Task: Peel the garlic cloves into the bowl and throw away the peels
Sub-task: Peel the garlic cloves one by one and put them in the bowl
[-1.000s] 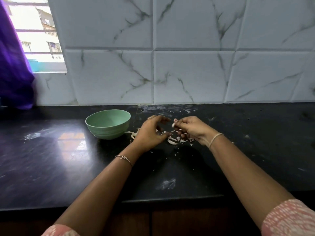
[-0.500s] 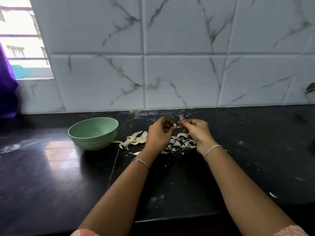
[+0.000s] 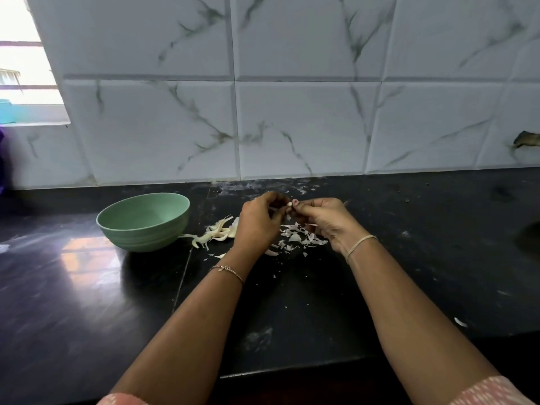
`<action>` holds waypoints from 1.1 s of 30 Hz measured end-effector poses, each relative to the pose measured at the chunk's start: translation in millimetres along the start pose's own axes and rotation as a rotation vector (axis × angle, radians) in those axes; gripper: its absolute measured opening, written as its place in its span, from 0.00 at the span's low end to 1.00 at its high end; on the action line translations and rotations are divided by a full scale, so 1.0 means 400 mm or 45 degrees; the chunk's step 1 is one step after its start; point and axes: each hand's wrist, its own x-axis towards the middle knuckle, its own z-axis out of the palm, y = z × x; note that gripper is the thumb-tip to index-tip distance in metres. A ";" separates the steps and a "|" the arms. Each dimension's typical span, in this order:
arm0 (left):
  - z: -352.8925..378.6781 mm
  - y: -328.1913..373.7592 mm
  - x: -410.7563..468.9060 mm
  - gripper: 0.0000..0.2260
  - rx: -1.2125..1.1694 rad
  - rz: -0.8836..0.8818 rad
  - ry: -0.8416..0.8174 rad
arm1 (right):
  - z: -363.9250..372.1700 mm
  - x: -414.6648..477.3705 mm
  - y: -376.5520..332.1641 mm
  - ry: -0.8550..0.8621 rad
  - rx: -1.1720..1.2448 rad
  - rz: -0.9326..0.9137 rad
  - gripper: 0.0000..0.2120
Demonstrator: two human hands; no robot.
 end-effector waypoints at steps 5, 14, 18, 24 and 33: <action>0.000 0.000 -0.004 0.07 0.010 0.010 -0.026 | -0.005 0.003 0.003 0.014 -0.075 -0.065 0.03; 0.000 -0.002 -0.004 0.05 -0.031 -0.013 -0.003 | 0.003 0.001 0.006 0.013 -0.228 -0.187 0.07; 0.003 0.000 -0.007 0.04 -0.069 -0.024 -0.008 | 0.013 0.002 0.010 0.055 -0.322 -0.253 0.05; 0.008 -0.001 -0.008 0.05 -0.170 -0.096 -0.040 | 0.020 0.013 0.024 0.144 -0.508 -0.283 0.09; 0.001 0.030 -0.017 0.05 -0.794 -0.348 -0.040 | -0.018 0.014 0.031 0.343 -1.242 -0.375 0.06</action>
